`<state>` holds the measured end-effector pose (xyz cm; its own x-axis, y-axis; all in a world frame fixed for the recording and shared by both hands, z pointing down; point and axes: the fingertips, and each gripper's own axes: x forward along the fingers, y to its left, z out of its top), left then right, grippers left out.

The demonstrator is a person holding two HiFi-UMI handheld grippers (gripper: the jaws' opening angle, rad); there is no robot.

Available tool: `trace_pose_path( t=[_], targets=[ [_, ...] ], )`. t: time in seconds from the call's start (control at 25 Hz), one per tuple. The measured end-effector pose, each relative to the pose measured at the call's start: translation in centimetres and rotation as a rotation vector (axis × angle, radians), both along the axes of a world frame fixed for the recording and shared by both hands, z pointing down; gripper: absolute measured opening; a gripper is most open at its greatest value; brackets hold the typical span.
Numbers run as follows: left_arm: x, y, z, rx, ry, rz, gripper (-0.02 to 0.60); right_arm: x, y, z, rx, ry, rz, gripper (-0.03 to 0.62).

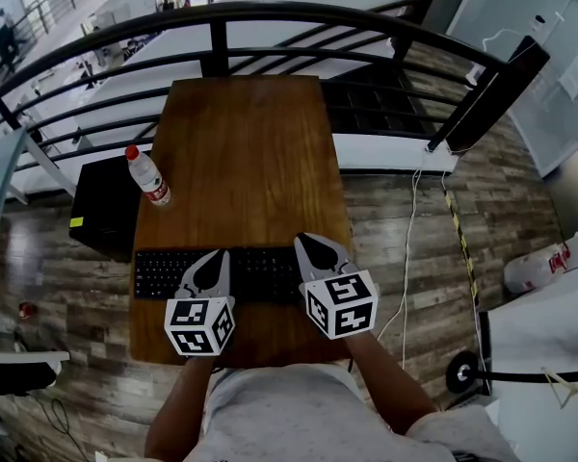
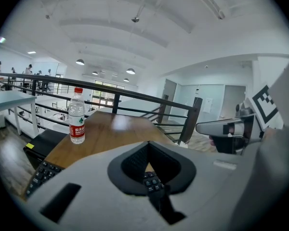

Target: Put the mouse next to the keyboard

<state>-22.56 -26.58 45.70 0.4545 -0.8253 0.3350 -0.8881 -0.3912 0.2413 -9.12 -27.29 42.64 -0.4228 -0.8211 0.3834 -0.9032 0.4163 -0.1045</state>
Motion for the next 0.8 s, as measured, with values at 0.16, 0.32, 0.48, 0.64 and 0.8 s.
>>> trace_pose_path(
  t=[0.16, 0.32, 0.48, 0.64, 0.8],
  targets=[
    [0.33, 0.05, -0.01, 0.004, -0.003, 0.005, -0.005, 0.04, 0.16, -0.07, 0.008, -0.002, -0.01, 0.011],
    [0.31, 0.14, 0.03, 0.005, -0.004, 0.01, -0.005, -0.19, 0.25, -0.19, 0.016, -0.005, -0.015, 0.011],
    [0.28, 0.23, 0.11, 0.003, -0.004, 0.012, -0.005, -0.38, 0.34, -0.25, 0.02, -0.008, -0.02, 0.011],
    [0.25, 0.49, 0.2, 0.003, -0.005, 0.013, -0.005, -0.49, 0.6, -0.14, 0.019, -0.004, -0.023, 0.011],
    [0.39, 0.68, 0.27, 0.0, -0.005, 0.015, -0.005, -0.36, 0.82, -0.01, 0.016, -0.007, -0.021, 0.011]
  ],
)
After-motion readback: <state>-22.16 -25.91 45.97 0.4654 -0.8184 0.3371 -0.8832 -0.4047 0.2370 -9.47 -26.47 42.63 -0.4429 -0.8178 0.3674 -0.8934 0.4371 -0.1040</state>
